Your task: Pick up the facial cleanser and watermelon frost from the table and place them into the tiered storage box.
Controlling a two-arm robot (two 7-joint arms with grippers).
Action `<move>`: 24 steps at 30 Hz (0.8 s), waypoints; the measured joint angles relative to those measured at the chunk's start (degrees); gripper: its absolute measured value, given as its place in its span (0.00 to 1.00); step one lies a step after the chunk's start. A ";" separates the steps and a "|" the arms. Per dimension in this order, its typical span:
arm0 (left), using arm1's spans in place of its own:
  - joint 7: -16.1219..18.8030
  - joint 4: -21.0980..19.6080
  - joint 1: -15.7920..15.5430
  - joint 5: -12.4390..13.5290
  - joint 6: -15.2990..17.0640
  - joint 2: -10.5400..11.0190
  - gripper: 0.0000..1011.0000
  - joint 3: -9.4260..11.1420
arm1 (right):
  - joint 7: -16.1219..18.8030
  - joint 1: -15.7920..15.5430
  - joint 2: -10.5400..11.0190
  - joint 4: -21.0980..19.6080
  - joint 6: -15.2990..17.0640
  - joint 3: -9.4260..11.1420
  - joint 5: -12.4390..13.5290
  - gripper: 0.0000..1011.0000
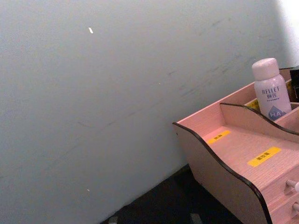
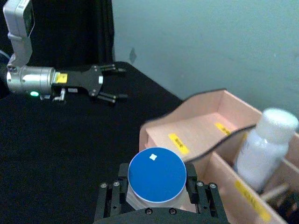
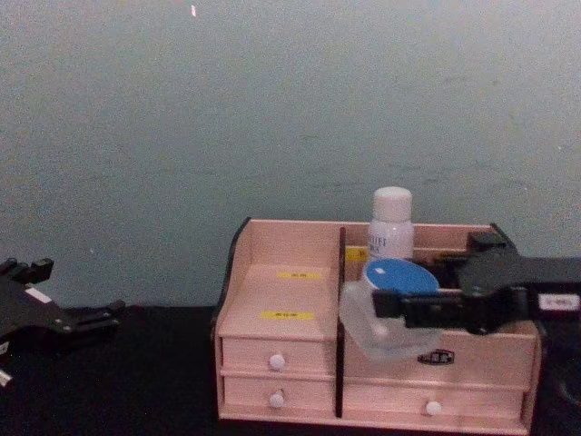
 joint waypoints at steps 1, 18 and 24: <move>0.00 0.00 0.00 0.00 0.00 0.00 0.99 0.00 | 0.03 0.87 -0.65 0.63 -0.10 -0.42 -0.21 0.72; 0.00 0.00 0.00 0.00 0.00 0.00 0.99 0.00 | 0.12 9.59 -8.57 10.76 -0.10 -4.01 -1.68 0.72; 0.00 0.00 0.00 0.00 0.00 0.00 0.99 0.00 | -0.09 11.90 -10.98 14.57 -0.24 -4.64 -2.29 0.72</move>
